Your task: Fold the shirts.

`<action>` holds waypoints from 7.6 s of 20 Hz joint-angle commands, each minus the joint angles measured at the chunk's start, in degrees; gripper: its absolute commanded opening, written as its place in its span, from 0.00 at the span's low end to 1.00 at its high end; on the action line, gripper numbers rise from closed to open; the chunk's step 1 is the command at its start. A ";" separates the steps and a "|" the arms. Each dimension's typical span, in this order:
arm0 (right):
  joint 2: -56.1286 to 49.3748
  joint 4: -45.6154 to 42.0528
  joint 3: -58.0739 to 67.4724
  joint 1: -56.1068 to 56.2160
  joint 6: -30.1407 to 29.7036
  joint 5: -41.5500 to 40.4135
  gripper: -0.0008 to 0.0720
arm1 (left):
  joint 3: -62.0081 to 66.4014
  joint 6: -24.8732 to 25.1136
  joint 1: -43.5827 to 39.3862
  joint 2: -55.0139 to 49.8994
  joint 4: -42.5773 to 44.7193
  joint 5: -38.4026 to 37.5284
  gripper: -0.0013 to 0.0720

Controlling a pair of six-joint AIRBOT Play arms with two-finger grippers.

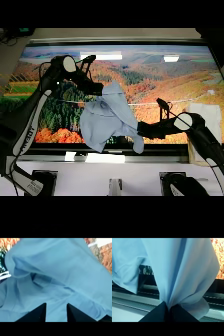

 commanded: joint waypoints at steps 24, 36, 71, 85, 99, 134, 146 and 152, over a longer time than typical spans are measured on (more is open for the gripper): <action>-0.04 1.33 -1.05 0.02 -4.72 -2.32 0.04 | -75.06 -2.91 10.27 33.51 -23.45 23.28 0.75; 0.94 2.43 1.20 -0.22 -4.94 -1.84 0.04 | -69.42 10.25 4.76 36.72 -25.51 25.42 0.06; -6.75 -41.33 56.33 -0.20 0.59 23.21 0.04 | -28.06 15.23 45.83 60.17 -23.19 20.96 0.06; -49.00 -37.48 56.33 -0.20 20.37 -15.43 0.10 | -34.80 18.82 23.65 22.36 -23.19 51.36 0.06; -45.05 -12.39 53.48 -26.60 -6.62 11.37 0.61 | -43.28 12.17 39.15 17.94 -14.47 4.61 0.48; -53.00 12.24 52.37 -24.26 -17.16 -1.64 0.04 | -49.62 19.39 25.00 30.84 -19.26 29.86 0.05; 8.48 -22.80 66.79 -24.33 -7.19 -5.35 0.04 | 8.15 9.90 30.21 60.02 -19.10 34.75 0.06; 14.14 -30.86 66.79 -24.33 -7.96 4.90 0.04 | 8.04 5.84 30.23 60.04 -16.50 23.69 0.05</action>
